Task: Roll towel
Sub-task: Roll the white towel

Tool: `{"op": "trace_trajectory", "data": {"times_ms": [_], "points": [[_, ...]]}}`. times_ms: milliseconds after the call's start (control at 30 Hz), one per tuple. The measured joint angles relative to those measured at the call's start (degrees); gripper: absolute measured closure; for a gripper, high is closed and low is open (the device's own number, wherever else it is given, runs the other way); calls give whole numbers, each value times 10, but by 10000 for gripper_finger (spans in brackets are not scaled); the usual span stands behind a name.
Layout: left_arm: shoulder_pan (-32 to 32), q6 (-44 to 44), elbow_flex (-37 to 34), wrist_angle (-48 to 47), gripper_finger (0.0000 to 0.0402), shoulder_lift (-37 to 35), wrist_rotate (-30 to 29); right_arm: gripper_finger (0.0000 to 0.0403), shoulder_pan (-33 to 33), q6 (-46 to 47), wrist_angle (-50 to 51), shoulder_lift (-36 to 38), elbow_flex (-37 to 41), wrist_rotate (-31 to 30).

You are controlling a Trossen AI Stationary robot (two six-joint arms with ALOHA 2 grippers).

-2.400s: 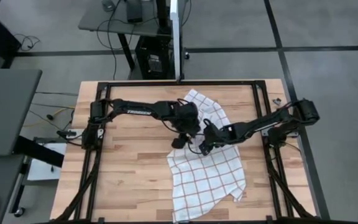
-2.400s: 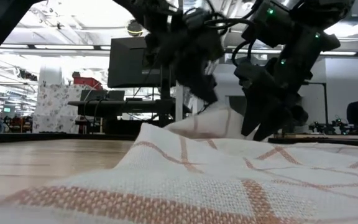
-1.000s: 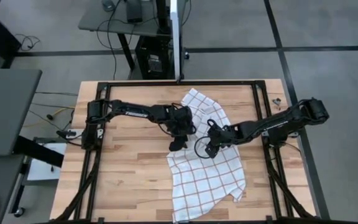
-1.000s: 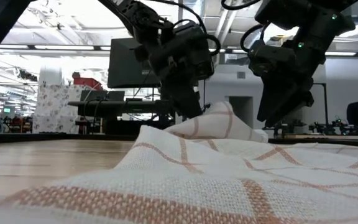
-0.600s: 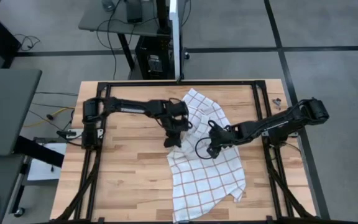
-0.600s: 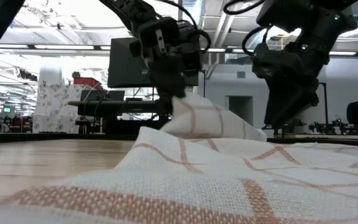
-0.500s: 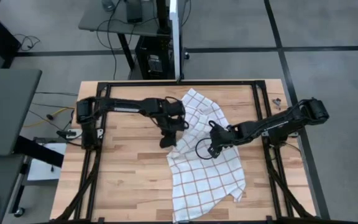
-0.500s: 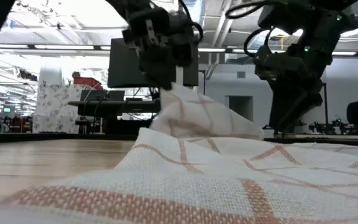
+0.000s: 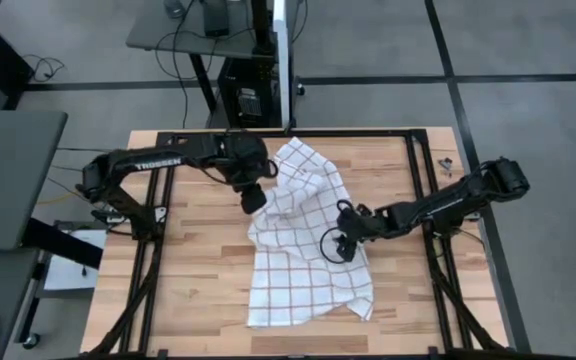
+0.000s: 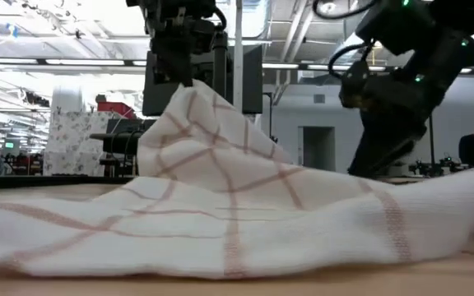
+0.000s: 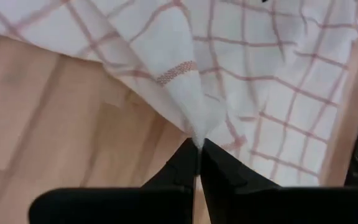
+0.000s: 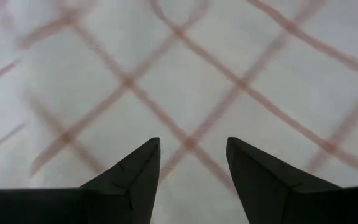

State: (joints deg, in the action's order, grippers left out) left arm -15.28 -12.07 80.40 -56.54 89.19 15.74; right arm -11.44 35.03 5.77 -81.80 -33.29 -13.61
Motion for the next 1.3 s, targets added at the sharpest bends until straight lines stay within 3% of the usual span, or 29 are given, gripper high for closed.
{"op": "trace_trajectory", "data": {"times_ms": [233,467,600,733,867,1033,1167,1300], "points": [[6,-49,34,-16,401,-17,2,223,1,-9,-5,-25,45,18],[8,-114,147,-153,401,-25,5,223,-20,-29,2,-34,52,15],[11,-131,223,-256,402,-26,-50,223,-19,-28,3,-34,53,17],[5,-138,246,-318,402,-26,-112,223,-19,-27,-9,-35,55,20],[-17,-113,193,-326,402,-26,-154,223,-19,-25,-28,-37,56,30],[-44,-38,96,-261,401,-15,-180,223,-20,-6,-30,-37,56,32],[-55,2,11,-180,376,-2,-156,223,-21,11,-32,-37,56,33],[-65,26,-30,-225,330,24,-120,223,-20,40,-32,-36,56,35]]}}
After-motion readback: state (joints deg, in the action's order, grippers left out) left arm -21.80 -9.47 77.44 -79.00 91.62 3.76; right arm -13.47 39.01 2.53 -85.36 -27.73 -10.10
